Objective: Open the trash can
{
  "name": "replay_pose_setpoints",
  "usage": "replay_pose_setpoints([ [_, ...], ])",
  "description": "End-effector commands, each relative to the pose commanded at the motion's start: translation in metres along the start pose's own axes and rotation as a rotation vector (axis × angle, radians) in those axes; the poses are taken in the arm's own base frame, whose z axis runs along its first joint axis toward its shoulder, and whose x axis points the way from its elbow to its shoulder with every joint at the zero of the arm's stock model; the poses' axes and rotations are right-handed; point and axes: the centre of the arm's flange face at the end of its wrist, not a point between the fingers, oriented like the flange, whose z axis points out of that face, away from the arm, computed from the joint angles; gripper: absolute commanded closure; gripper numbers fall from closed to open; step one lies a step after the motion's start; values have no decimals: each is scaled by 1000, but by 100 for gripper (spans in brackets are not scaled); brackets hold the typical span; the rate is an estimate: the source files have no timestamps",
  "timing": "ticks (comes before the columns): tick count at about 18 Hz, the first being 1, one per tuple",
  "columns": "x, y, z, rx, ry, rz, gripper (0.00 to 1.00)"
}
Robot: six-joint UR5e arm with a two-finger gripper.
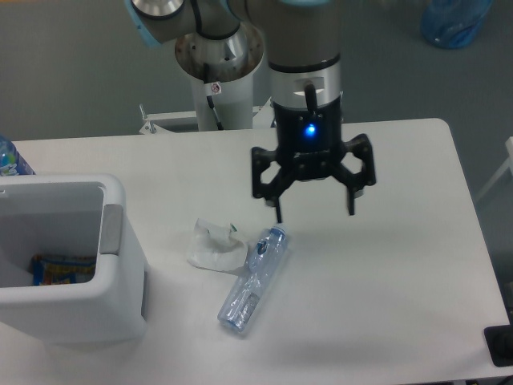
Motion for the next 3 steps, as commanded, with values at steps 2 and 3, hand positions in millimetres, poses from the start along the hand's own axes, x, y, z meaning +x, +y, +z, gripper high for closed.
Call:
replay_pose_setpoints([
  [2,-2,1,0,-6,-12,8,0],
  [3,-3,1,1,-4,-12,7,0],
])
